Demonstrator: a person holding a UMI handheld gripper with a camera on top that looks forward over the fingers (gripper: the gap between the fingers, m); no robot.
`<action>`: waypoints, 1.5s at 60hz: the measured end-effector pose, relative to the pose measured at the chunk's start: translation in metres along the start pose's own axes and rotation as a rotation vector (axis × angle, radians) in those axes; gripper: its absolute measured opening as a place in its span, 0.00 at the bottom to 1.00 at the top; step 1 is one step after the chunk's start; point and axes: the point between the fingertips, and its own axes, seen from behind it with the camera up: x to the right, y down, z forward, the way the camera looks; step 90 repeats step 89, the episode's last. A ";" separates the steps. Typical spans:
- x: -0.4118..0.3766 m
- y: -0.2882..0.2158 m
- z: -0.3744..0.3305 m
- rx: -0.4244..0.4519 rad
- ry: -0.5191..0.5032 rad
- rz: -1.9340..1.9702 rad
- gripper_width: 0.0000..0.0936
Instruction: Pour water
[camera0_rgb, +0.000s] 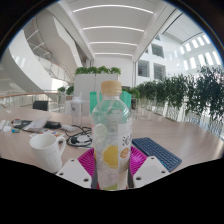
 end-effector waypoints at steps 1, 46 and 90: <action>0.000 0.005 0.001 -0.008 -0.005 0.014 0.44; -0.010 0.011 -0.090 -0.158 -0.017 0.058 0.88; -0.111 -0.117 -0.428 -0.205 0.125 0.096 0.88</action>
